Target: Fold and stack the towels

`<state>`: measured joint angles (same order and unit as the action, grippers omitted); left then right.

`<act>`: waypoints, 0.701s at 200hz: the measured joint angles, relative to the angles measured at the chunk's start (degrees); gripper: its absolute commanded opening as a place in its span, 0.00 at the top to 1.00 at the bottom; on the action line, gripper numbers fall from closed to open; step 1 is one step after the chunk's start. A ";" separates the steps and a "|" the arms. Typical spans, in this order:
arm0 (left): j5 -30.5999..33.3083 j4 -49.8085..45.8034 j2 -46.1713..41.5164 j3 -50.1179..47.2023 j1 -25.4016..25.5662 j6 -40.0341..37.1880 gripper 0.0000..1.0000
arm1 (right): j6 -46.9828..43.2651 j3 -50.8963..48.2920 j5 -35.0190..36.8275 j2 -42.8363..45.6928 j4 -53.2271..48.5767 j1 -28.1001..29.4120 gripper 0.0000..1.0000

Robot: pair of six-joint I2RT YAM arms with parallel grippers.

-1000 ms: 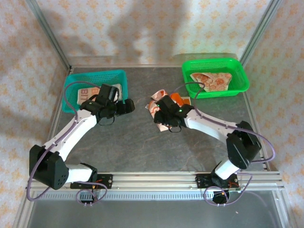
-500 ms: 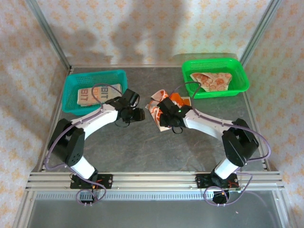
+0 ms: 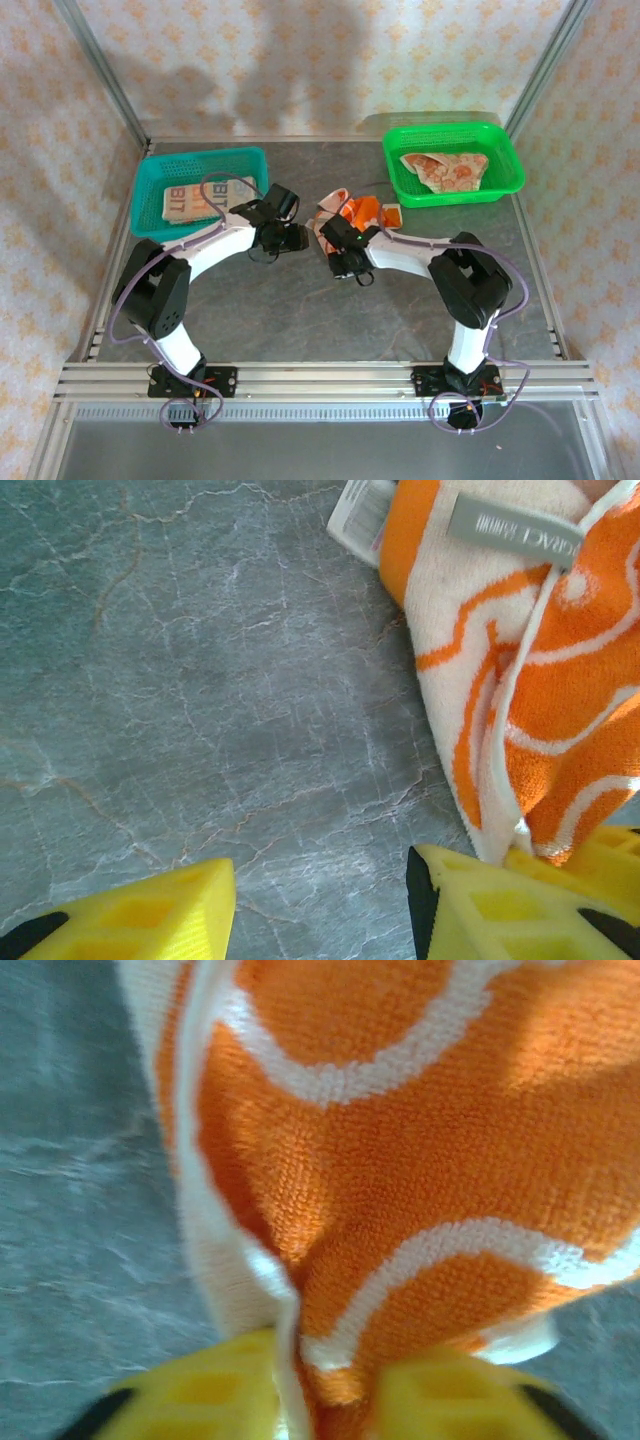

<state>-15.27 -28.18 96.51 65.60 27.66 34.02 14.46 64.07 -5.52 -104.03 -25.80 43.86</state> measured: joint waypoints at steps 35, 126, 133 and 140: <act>2.82 -3.08 -4.22 0.26 -0.02 -0.94 0.51 | 0.94 1.36 -0.46 0.28 -0.87 2.10 1.00; 5.14 -6.08 -11.30 5.27 -2.38 -2.10 0.50 | 9.90 9.94 0.00 19.98 -8.70 -3.23 1.00; 4.96 -6.01 -10.60 5.29 -2.14 -1.97 0.50 | 10.78 8.90 -0.35 19.23 -8.68 -5.31 1.00; 4.74 -5.81 -9.51 5.31 -1.70 -1.88 0.50 | 11.61 7.48 -0.81 18.16 -8.66 -7.17 1.00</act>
<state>-10.52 -34.00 87.00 70.91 25.96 32.14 26.06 71.55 -6.33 -85.86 -34.46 36.69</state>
